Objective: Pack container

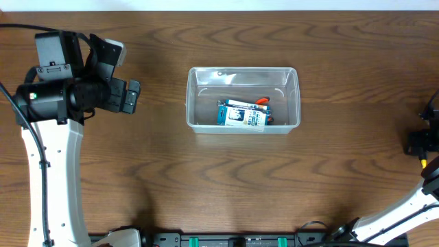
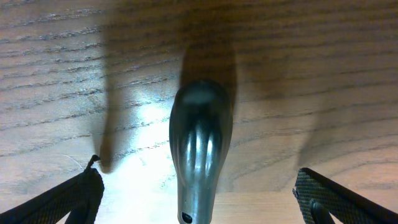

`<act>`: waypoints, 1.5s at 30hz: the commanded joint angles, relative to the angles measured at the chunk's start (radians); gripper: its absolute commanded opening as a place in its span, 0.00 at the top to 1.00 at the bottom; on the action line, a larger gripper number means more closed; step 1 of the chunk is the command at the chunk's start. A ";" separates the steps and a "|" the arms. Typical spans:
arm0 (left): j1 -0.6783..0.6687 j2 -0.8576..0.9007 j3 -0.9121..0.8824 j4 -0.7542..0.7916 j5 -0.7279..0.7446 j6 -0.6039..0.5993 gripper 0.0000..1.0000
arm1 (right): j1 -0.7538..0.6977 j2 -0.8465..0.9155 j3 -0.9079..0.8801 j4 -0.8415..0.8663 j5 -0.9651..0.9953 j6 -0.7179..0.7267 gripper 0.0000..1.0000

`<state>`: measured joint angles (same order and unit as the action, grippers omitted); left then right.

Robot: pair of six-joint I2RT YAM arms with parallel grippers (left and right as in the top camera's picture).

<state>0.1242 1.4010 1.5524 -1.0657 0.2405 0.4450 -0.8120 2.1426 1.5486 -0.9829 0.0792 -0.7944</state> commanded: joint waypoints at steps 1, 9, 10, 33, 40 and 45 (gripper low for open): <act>0.006 0.004 0.001 0.002 0.010 -0.002 0.02 | 0.006 0.003 -0.014 -0.001 0.003 -0.015 0.01; 0.006 0.004 0.001 0.002 0.010 -0.002 0.02 | 0.006 0.003 -0.021 -0.004 0.003 -0.015 0.01; 0.006 0.004 0.001 0.002 0.010 -0.002 0.02 | 0.006 0.003 -0.022 -0.004 0.003 -0.015 0.01; 0.006 0.004 0.001 0.002 0.010 -0.002 0.02 | -0.008 0.003 -0.029 -0.003 -0.001 -0.015 0.05; 0.006 0.004 0.001 0.002 0.010 -0.002 0.02 | -0.008 0.003 -0.029 -0.001 -0.001 -0.015 0.14; 0.006 0.004 0.001 0.002 0.010 -0.002 0.02 | -0.008 0.003 -0.029 -0.001 -0.001 -0.015 0.35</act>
<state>0.1242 1.4010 1.5524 -1.0653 0.2401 0.4450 -0.8131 2.1426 1.5272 -0.9825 0.0792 -0.8059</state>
